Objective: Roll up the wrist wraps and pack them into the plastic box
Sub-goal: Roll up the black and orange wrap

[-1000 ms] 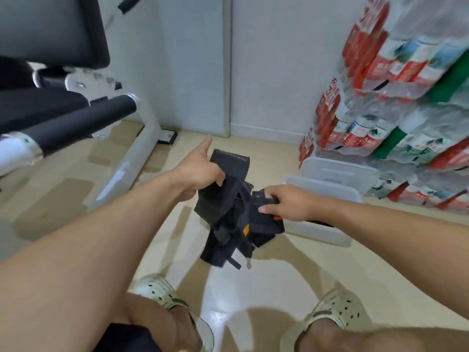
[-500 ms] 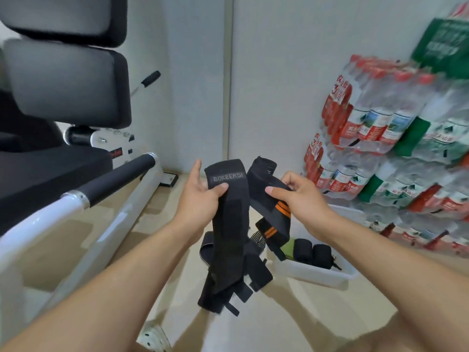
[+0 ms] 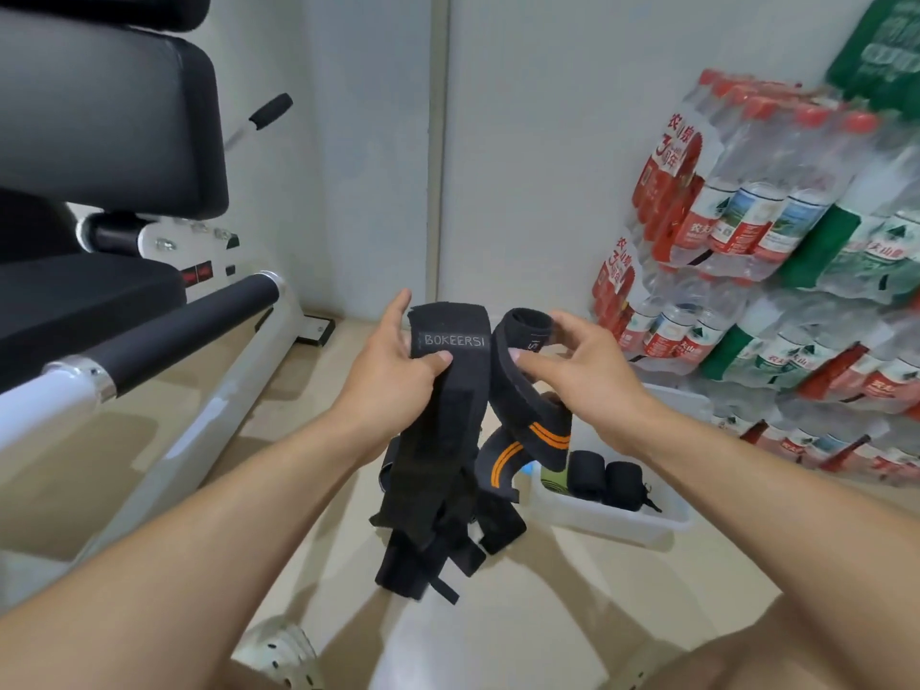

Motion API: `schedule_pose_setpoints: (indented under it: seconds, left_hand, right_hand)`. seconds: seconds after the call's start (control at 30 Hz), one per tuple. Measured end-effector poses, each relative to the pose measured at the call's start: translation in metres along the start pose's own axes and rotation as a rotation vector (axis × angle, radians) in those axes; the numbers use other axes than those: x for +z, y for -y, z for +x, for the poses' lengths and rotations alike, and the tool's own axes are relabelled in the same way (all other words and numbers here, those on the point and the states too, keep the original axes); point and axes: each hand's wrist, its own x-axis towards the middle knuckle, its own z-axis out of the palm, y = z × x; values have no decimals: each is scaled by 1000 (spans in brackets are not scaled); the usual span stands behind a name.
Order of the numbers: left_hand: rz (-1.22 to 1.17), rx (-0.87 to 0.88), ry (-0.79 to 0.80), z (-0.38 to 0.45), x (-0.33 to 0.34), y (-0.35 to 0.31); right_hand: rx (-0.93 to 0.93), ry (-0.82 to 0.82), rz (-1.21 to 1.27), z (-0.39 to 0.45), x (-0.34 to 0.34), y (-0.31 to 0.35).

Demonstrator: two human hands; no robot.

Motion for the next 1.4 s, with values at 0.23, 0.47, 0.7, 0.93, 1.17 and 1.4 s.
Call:
schedule_pose_setpoints:
  seconds: [0.23,0.47,0.7,0.93,1.17,1.4]
  left_hand:
    - [186,18,-40,-2,-1,-4]
    - [380,65,-55,2,1,2]
    - [403,63,28,9,0,13]
    - [402,81,67,15,-1,22]
    - [403,85,61,19,0,23]
    - [305,33,69,10,7,11]
  right_hand:
    - [73,-90,-275,8,-8,0]
    - [-17,58,-1004,4,-15,7]
    - [112,234,-998,-2,-10,7]
    - [329,276,-291,1,-18,-5]
    - [127,190,-231,4,-29,-1]
    - [39,151,-66,3,-29,-2]
